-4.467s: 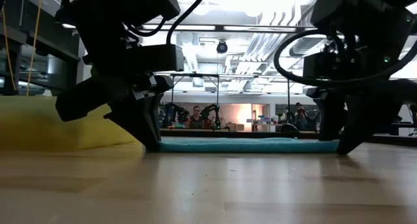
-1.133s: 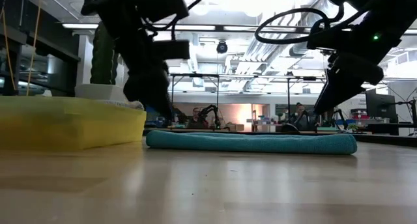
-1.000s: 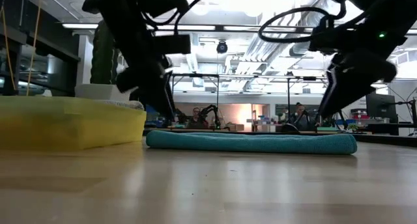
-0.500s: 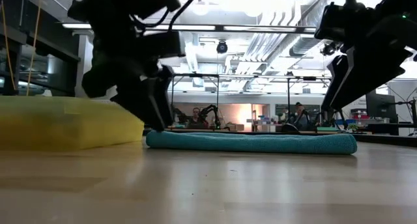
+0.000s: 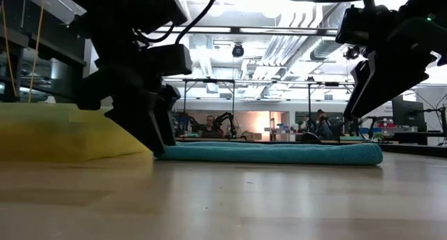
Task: Fold microfiber towels
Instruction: Fold the blue microfiber towel
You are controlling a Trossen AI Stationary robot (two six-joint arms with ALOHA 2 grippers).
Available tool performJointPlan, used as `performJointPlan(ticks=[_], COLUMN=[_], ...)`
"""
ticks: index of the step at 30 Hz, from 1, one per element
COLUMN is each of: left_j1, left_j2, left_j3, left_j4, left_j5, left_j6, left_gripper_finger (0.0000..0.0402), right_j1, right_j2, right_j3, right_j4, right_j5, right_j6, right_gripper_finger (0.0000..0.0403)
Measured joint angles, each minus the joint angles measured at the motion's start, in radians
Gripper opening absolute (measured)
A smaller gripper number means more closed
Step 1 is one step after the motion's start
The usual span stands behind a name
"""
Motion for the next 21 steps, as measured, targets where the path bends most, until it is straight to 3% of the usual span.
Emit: performJointPlan(ticks=[7,14,18,21], left_j1=[-0.017,-0.016,-0.027,-0.043], left_j2=[0.000,-0.011,-0.055,-0.126], left_j3=[0.001,0.084,0.140,0.136], left_j4=[0.028,-0.091,-0.223,-0.256], left_j5=[0.001,0.007,0.010,0.009], left_j6=[-0.021,-0.004,0.021,0.050], left_gripper_finger=[0.0202,0.0202,0.0202,0.0202], right_j1=[-0.001,-0.050,-0.049,-0.034], right_j2=[0.000,0.000,0.000,0.000], right_j3=[0.000,0.000,0.000,0.000], right_j4=[-0.008,-0.145,-0.292,-0.297], right_j5=[0.000,0.001,-0.008,-0.023], right_j6=[0.054,0.537,0.727,0.790], right_gripper_finger=[0.0215,0.0215,0.0215,0.0215])
